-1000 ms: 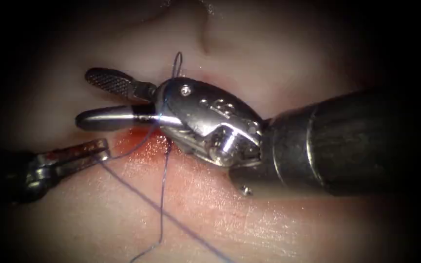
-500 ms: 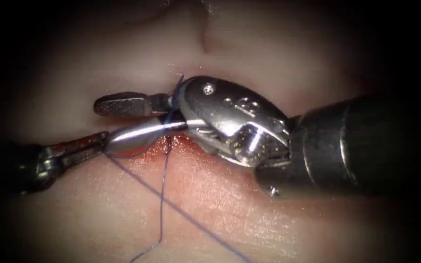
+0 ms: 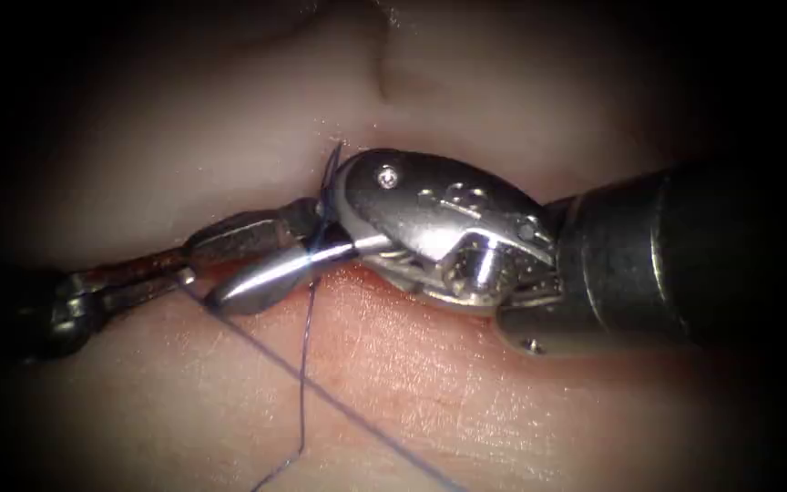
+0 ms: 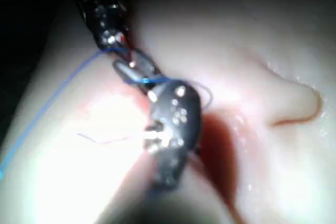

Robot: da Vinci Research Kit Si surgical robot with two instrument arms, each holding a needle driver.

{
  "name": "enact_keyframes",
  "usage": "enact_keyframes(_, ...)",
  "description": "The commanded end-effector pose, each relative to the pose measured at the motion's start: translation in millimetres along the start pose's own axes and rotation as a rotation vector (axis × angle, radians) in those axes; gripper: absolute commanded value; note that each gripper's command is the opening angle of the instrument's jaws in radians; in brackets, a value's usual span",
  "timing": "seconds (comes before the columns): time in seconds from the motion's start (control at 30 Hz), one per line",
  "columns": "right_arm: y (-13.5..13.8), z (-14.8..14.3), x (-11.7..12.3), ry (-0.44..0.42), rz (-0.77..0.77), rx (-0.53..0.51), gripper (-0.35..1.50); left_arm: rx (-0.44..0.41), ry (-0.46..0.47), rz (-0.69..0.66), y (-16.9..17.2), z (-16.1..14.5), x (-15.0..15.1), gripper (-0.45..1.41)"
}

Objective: Wound Closure

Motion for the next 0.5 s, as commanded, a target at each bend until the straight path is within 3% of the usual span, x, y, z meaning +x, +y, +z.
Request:
enact_keyframes(0.03,-0.2,0.8,-0.7,-0.016,-0.004,0.013,0.05,-0.003,0.0,-0.004,0.6,0.3,-0.9,-0.45)
enact_keyframes(0.5,-1.4,2.5,-0.8,-0.255,-0.024,0.164,0.17,-0.027,0.008,-0.012,0.3,1.2,-2.0,-0.45)
